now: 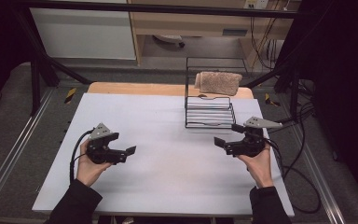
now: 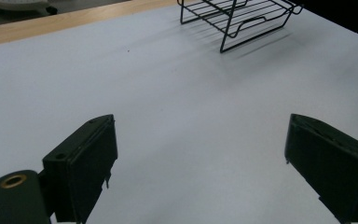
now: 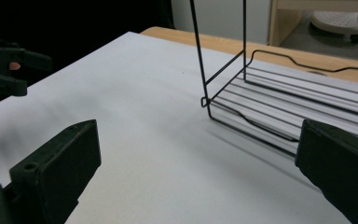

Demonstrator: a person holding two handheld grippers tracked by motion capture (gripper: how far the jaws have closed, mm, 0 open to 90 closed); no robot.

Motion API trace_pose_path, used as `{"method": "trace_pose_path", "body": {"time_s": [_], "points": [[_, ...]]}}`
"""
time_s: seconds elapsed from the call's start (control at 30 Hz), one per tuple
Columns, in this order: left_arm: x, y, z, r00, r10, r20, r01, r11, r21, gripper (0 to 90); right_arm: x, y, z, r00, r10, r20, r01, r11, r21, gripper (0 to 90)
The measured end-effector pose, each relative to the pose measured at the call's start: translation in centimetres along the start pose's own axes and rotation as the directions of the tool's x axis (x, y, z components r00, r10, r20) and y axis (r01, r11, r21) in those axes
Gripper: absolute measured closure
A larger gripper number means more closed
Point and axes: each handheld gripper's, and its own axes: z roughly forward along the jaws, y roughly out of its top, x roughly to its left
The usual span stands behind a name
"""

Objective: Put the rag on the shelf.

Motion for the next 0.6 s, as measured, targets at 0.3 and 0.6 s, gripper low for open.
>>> {"method": "trace_pose_path", "body": {"time_s": [0.3, 0.6], "points": [[0.9, -3.6, -1.2, 0.9998, -0.01, -0.018, 0.01, 0.9998, 0.015, 9.5, -0.1, -3.6, 0.6, 0.9995, -0.004, -0.031, 0.006, 0.998, 0.067, 0.7], [1.0, -5.4, -1.6, 0.9997, -0.005, -0.023, 0.006, 0.9995, 0.031, 9.8, -0.4, -6.7, 0.4, 0.9989, 0.0, -0.047, 0.005, 0.994, 0.11, 0.6]]}}
